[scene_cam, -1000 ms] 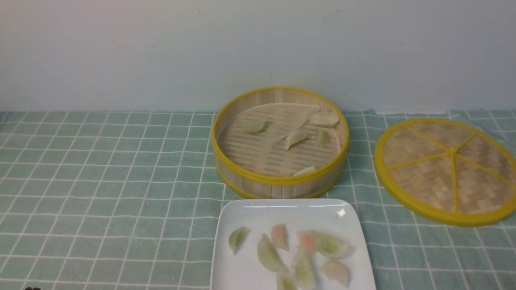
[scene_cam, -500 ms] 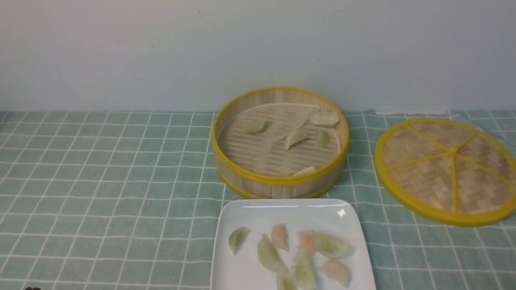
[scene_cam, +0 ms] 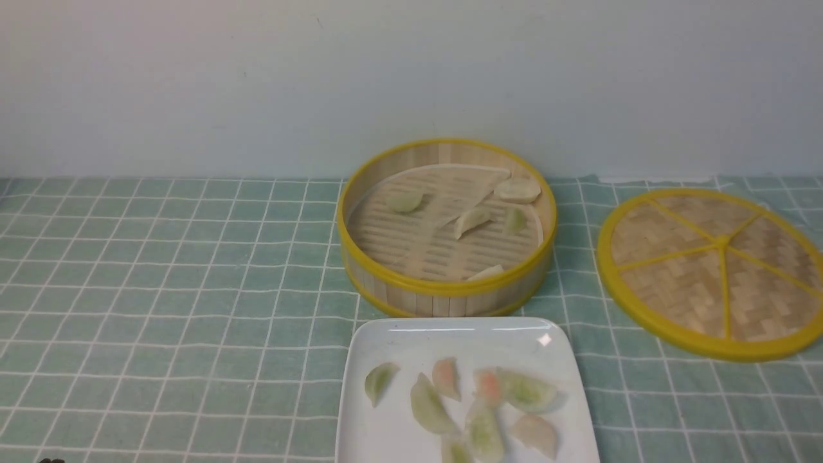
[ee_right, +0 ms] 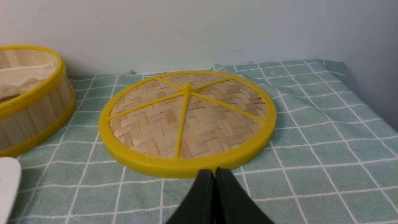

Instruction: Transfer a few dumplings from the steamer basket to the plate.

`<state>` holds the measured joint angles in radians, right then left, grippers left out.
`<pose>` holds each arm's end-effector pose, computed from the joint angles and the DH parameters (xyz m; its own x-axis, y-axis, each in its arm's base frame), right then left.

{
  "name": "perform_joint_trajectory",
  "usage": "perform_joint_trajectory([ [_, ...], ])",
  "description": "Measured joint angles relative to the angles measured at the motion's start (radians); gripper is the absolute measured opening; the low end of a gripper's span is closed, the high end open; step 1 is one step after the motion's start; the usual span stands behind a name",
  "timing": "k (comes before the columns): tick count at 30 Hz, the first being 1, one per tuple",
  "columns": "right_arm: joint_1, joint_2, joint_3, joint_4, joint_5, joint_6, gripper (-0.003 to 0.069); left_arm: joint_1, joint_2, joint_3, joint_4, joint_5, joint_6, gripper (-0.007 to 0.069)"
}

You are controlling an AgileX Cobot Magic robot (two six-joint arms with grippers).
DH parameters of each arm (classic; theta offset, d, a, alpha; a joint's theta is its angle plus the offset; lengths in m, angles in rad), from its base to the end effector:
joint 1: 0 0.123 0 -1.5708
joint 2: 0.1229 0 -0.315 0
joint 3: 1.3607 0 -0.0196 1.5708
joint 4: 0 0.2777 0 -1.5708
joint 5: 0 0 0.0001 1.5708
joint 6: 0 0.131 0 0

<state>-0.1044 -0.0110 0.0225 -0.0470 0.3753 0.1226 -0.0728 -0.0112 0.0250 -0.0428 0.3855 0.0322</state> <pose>0.0868 -0.0114 0.1600 -0.2828 0.1088 -0.9530 0.1433 0.9872 0.0702 0.0867 -0.0084 0.1577 -0.3066 0.0149 -0.9517 0.0857 0.9962 -0.0120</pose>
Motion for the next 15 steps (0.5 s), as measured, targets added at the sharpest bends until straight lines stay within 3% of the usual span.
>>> perform_joint_trajectory([
  [7, 0.102, 0.0, -0.001, 0.011, 0.004, -0.001, -0.0014, 0.0, 0.0, 0.0, 0.0, 0.0, 0.0, -0.0006],
  [15, 0.107, 0.0, -0.001, 0.011, 0.004, -0.003, -0.0014, 0.0, 0.0, 0.0, 0.0, 0.0, 0.0, -0.0006],
])
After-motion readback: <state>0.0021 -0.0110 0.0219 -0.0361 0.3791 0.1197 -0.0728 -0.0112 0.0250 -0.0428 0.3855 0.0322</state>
